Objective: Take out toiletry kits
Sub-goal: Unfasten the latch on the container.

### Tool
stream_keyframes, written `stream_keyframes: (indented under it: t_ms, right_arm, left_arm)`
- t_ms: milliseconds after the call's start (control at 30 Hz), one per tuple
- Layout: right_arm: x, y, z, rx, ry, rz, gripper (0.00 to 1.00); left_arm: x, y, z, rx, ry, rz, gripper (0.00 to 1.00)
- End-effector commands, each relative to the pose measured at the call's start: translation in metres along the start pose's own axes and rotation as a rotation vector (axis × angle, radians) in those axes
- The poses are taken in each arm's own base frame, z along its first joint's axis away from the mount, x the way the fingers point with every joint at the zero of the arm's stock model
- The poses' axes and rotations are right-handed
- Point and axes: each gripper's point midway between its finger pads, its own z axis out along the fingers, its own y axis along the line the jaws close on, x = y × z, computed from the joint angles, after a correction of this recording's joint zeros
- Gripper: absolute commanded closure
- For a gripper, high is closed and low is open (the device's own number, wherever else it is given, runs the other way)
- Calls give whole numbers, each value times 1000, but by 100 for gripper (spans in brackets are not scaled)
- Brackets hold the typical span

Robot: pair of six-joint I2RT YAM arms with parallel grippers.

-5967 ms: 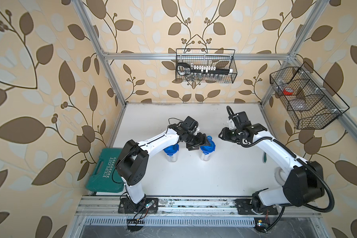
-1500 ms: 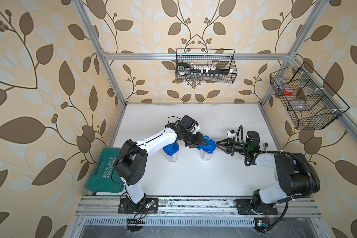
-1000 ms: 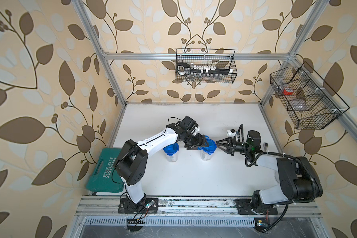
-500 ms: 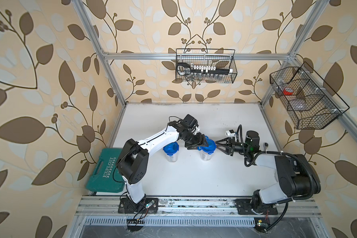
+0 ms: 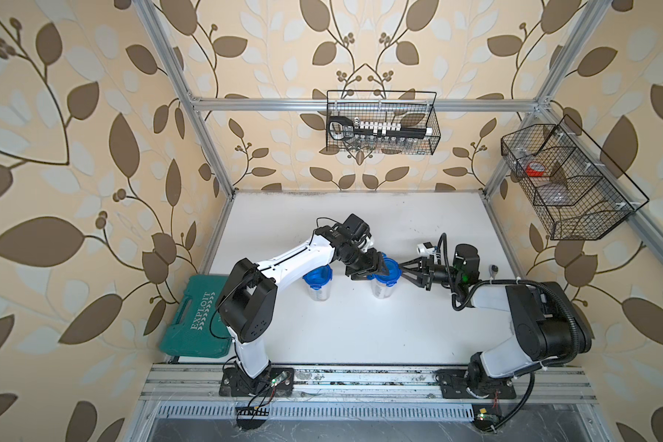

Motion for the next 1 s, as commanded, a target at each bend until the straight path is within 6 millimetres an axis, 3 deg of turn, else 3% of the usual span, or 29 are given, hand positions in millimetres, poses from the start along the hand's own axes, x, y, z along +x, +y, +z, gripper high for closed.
stream_keyframes:
  t_ms: [0,300,567,667,767,833,967]
  right_arm:
    - [0,5,1,-23,3,-24,71]
    - [-9,20,-9,-70,-45,-47,79]
    - [-9,42,-13,-81,-46,-97,79]
    - [-9,31,-14,34,-59,-108,76]
    - [-14,4,-27,337,-122,-158,65]
    - [-14,-14,-40,529,-154,-160,64]
    - [-9,-22,-52,721,-206,-234,63]
  left_arm:
    - [15,44,13,-168,43,-57,40]
    - [39,82,23,-262,113,-92,42]
    - [46,92,26,-283,134,-97,43]
    - [39,80,26,-247,117,-92,38]
    - [24,58,18,-208,75,-64,30]
    - [14,44,11,-185,48,-45,27]
    - [-1,14,-5,-114,-3,-10,25]
